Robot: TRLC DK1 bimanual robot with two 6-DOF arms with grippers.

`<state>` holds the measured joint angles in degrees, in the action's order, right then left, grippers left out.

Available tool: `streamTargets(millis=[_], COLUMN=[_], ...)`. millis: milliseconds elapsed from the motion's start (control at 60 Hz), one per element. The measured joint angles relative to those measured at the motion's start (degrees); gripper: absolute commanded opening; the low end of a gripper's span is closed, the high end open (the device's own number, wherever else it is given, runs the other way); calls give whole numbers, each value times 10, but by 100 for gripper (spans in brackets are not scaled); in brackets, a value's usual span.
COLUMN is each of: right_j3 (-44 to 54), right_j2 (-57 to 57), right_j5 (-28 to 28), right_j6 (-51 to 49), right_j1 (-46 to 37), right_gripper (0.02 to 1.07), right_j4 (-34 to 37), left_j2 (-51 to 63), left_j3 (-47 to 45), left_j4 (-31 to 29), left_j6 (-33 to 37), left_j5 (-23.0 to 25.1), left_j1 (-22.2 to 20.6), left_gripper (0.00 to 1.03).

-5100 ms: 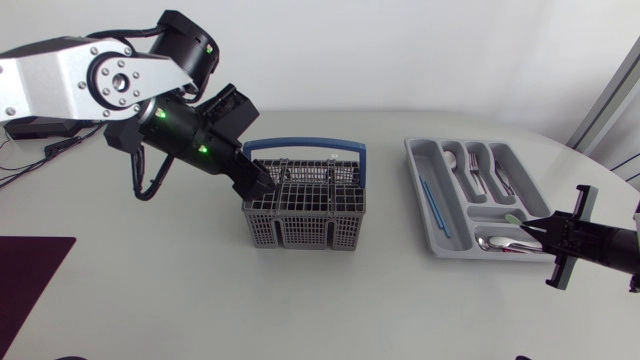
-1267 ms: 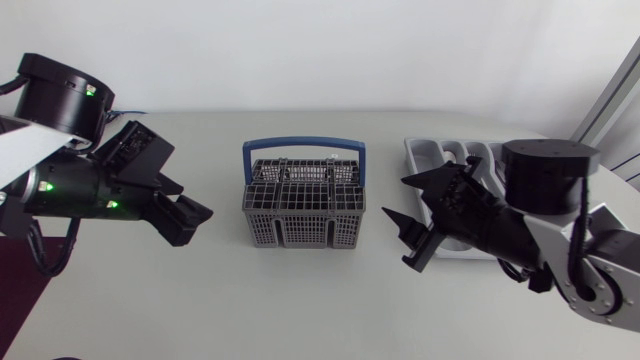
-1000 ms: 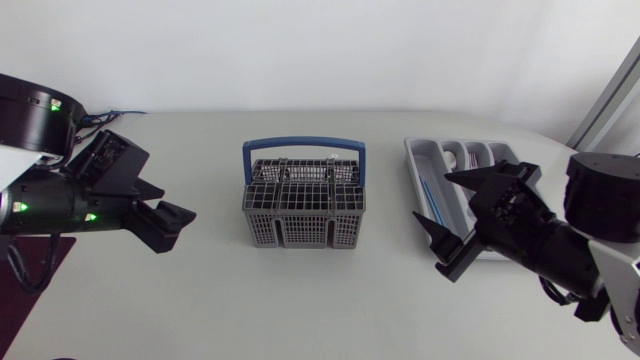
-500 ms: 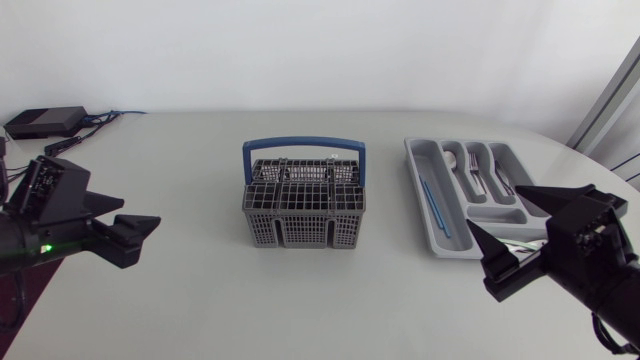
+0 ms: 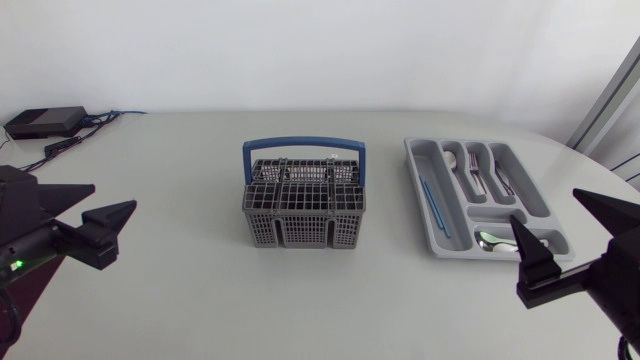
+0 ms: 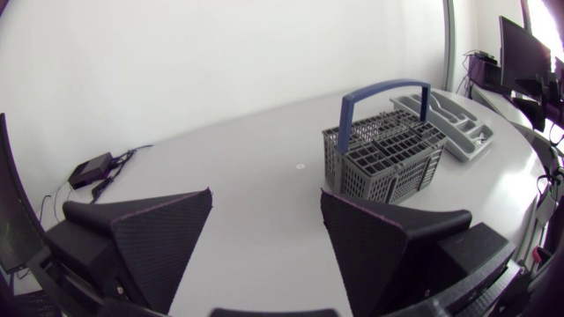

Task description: Unload the cutlery basket into the drawer organizer.

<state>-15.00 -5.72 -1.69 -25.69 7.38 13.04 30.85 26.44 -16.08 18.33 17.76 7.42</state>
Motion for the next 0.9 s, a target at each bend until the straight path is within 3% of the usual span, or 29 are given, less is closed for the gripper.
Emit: streamTargets(millis=[900], right_j3=[129], right_j2=[51], right_j5=[15], right_j6=[218], right_j1=[-66], right_gripper=[102], right_j4=[-117], left_j2=[-285], left_j3=[-236], left_j4=[146], left_j6=[-155], left_j5=[-165], left_j1=[-66], left_gripper=[98])
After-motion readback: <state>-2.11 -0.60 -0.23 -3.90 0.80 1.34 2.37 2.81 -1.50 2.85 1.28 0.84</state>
